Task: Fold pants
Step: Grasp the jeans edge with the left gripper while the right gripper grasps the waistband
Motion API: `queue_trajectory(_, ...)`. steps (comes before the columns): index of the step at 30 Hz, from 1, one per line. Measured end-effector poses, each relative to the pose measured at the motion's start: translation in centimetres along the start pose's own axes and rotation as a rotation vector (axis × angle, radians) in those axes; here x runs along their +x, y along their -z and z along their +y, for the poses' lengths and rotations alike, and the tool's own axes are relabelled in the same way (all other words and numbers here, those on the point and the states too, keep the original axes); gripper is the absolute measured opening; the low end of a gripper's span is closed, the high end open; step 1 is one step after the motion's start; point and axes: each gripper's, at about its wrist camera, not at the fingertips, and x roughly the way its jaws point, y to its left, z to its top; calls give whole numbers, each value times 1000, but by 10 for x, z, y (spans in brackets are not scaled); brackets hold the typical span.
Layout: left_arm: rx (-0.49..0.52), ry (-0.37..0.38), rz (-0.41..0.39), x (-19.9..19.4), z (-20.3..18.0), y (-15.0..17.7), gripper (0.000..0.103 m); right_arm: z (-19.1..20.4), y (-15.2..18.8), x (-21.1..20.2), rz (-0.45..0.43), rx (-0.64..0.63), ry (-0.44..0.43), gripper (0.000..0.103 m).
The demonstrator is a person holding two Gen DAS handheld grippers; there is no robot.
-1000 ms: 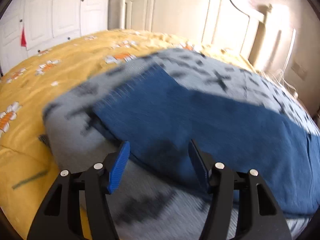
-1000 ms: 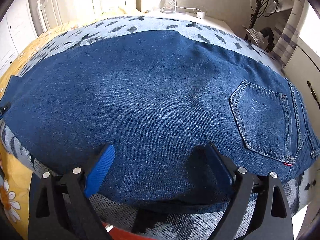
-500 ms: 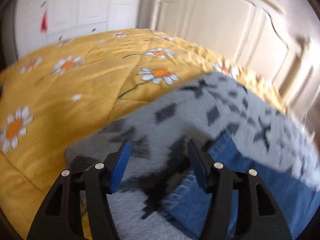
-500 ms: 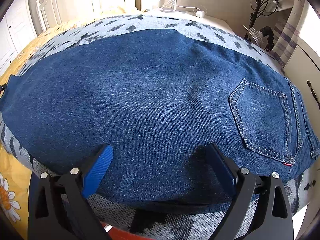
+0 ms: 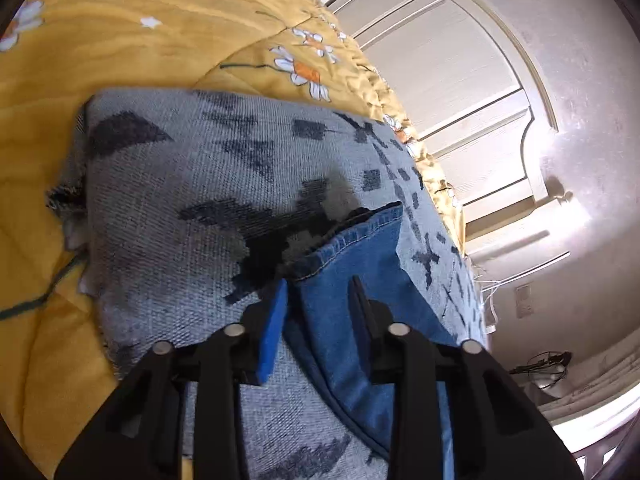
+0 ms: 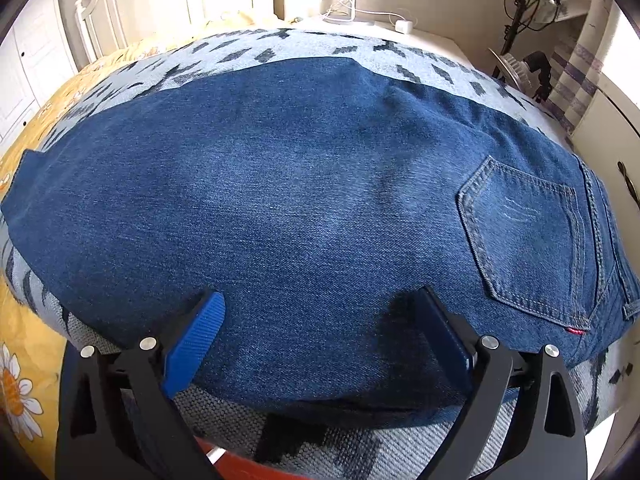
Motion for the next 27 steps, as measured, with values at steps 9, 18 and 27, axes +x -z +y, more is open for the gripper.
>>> queue_trajectory(9, 26, -69, 0, 4, -11, 2, 8, -99, 14, -70, -136, 215, 110, 91)
queue_trajectory(18, 34, -111, 10, 11, -13, 7, 3, -260, 78, -108, -191, 722, 136, 83)
queue_trajectory(27, 24, -126, 26, 14, -14, 3, 2, -305, 53, -50, -131, 830, -1, 67)
